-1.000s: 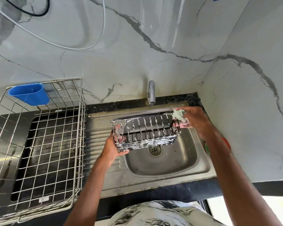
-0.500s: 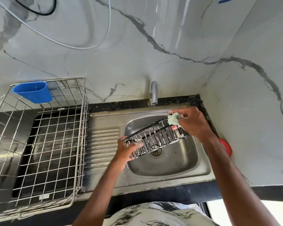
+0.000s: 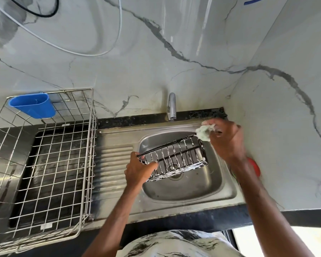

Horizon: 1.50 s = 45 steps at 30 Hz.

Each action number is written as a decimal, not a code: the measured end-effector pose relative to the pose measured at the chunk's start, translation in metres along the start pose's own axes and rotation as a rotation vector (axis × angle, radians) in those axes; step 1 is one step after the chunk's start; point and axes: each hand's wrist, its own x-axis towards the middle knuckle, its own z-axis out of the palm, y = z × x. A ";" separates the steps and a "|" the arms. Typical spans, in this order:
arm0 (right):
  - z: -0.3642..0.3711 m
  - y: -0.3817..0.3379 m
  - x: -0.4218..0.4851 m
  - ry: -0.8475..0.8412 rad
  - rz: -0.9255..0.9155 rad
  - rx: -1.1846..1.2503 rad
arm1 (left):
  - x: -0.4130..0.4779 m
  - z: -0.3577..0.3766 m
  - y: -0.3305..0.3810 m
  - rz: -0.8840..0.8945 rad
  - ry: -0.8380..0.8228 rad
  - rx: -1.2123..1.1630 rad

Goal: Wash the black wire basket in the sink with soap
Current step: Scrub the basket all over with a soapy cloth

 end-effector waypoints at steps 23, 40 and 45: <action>0.056 0.018 -0.047 0.020 -0.432 -0.089 | 0.003 -0.007 0.009 -0.022 -0.003 0.121; 0.058 0.009 -0.064 0.077 -0.186 0.250 | 0.004 -0.004 0.010 -0.006 -0.039 0.096; 0.060 0.010 -0.076 0.153 0.076 0.396 | 0.002 -0.008 0.006 -0.090 -0.077 0.059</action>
